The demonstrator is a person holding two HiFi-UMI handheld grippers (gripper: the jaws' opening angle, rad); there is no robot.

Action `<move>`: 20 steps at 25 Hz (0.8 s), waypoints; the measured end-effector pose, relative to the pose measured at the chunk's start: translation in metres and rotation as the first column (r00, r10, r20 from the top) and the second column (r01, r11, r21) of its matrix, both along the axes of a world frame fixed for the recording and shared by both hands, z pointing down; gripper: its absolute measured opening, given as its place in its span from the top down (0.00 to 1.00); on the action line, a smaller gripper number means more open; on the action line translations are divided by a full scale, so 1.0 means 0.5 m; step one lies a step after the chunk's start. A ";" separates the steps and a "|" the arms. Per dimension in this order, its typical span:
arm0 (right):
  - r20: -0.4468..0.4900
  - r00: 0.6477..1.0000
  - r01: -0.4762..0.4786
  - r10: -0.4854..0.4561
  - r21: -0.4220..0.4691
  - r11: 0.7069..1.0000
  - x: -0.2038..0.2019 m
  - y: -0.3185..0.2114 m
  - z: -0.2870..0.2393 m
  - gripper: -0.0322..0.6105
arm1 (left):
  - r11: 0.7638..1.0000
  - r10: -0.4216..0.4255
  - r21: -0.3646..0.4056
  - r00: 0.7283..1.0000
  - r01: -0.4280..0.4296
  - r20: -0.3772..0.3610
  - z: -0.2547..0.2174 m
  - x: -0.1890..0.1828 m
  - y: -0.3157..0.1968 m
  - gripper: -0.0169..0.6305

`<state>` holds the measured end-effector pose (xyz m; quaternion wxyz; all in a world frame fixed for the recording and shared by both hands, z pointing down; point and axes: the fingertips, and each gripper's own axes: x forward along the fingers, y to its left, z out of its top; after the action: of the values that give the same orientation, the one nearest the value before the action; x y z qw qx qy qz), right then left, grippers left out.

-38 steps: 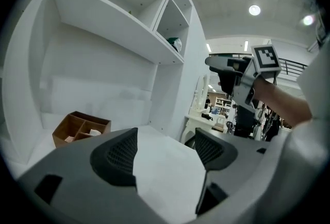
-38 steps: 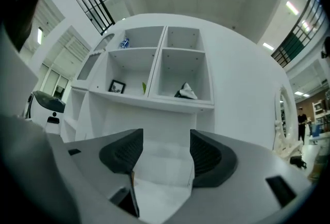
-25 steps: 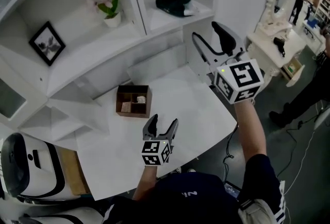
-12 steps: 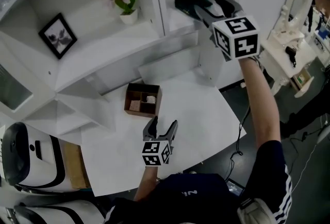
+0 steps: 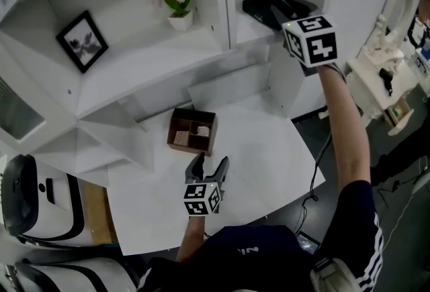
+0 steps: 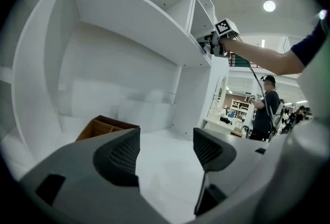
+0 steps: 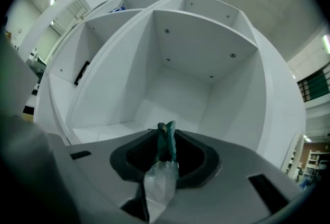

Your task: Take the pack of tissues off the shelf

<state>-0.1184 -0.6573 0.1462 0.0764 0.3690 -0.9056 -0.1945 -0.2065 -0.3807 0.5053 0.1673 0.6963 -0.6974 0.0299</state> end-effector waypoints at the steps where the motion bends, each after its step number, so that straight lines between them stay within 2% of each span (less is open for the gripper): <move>1: -0.012 1.000 -0.012 0.012 0.014 1.000 0.001 -0.002 0.000 0.82 | 1.000 -0.001 -0.001 1.000 0.001 -0.002 0.002 -0.002 -0.002 0.48; 4: -0.049 0.998 -0.030 0.032 0.034 0.999 0.003 -0.007 0.005 0.91 | 1.000 0.004 -0.006 1.000 -0.004 -0.003 0.007 -0.001 -0.007 0.48; 11: -0.078 0.995 -0.055 0.061 0.075 0.996 -0.003 -0.013 0.005 0.94 | 1.000 0.004 -0.019 1.000 -0.004 -0.001 0.014 0.002 -0.009 0.50; 17: 0.030 0.998 -0.060 0.056 0.176 0.983 0.021 0.046 -0.046 0.94 | 1.000 -0.012 -0.009 1.000 0.012 0.009 0.009 -0.007 0.004 0.50; 20: 0.052 0.997 -0.061 0.051 0.217 0.974 0.034 0.078 -0.069 0.94 | 1.000 -0.020 0.001 1.000 0.019 0.008 0.006 -0.008 0.007 0.50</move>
<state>-0.1017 -0.6184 0.1116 0.0197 0.4049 -0.8695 -0.2821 -0.2107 -0.3769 0.5081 0.1642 0.6894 -0.7048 0.0307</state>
